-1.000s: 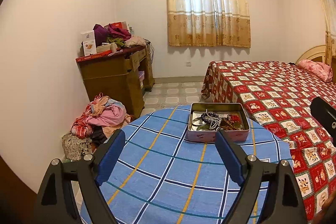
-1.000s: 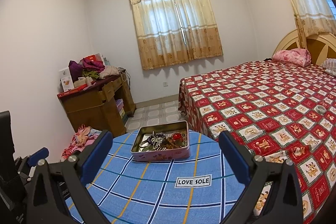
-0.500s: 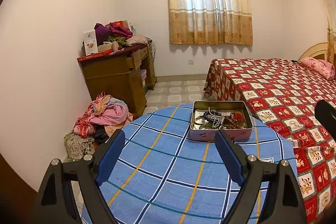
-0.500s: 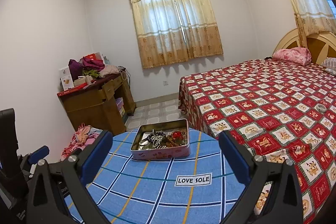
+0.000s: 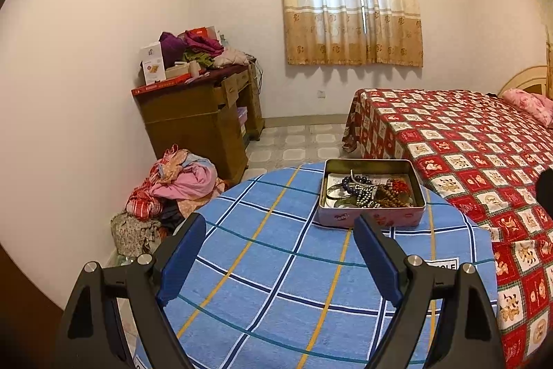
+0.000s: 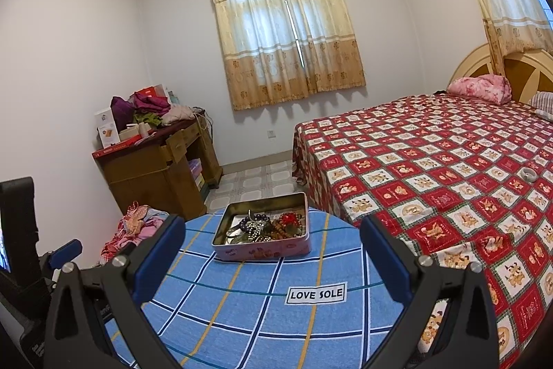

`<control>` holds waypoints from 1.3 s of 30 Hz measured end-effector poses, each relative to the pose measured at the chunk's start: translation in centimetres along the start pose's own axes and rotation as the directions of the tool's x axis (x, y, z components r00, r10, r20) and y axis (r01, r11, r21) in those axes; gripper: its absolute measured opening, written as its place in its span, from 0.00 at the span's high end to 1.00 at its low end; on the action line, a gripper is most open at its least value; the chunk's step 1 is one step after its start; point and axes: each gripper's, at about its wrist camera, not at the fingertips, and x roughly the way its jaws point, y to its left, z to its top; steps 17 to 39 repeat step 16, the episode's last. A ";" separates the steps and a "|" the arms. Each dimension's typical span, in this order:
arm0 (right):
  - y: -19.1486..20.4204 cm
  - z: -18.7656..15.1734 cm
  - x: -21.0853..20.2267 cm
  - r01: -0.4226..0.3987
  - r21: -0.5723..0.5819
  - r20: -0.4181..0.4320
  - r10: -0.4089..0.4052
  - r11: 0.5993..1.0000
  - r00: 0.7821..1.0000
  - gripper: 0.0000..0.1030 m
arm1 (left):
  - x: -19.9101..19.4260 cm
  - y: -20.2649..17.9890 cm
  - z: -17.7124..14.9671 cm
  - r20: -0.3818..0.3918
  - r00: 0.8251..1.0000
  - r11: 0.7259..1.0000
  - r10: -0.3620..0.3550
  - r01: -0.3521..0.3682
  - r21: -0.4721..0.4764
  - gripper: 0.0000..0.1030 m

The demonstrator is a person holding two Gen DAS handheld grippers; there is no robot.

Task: Organize jewelry

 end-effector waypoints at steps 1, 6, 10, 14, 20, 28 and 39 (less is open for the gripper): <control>0.0 -0.1 0.0 0.001 0.000 -0.001 -0.001 1.000 1.000 0.00 | 0.1 0.0 0.0 -0.004 1.000 1.000 -0.005 0.005 -0.005 0.15; -0.3 -0.1 0.1 0.000 0.003 -0.007 0.000 1.000 1.000 0.00 | 0.6 0.1 0.0 -0.019 0.999 0.999 -0.029 0.029 -0.026 0.15; -0.5 0.0 0.3 -0.006 0.007 -0.015 0.006 1.000 1.000 0.00 | 0.5 0.3 0.1 -0.011 0.999 0.998 -0.045 0.044 -0.050 0.15; -0.6 0.0 0.4 0.001 0.006 -0.014 -0.001 1.000 1.000 0.00 | 0.2 -0.1 0.2 0.006 0.999 0.999 -0.044 0.044 -0.027 0.15; -0.7 0.1 0.6 0.004 0.009 -0.019 -0.003 1.000 1.000 0.00 | 0.5 -0.3 0.2 0.001 0.999 0.999 -0.037 0.037 -0.019 0.15; -0.7 0.1 0.6 0.004 0.009 -0.019 -0.003 1.000 1.000 0.00 | 0.5 -0.3 0.2 0.001 0.999 0.999 -0.037 0.037 -0.019 0.15; -0.7 0.1 0.6 0.004 0.009 -0.019 -0.003 1.000 1.000 0.00 | 0.5 -0.3 0.2 0.001 0.999 0.999 -0.037 0.037 -0.019 0.15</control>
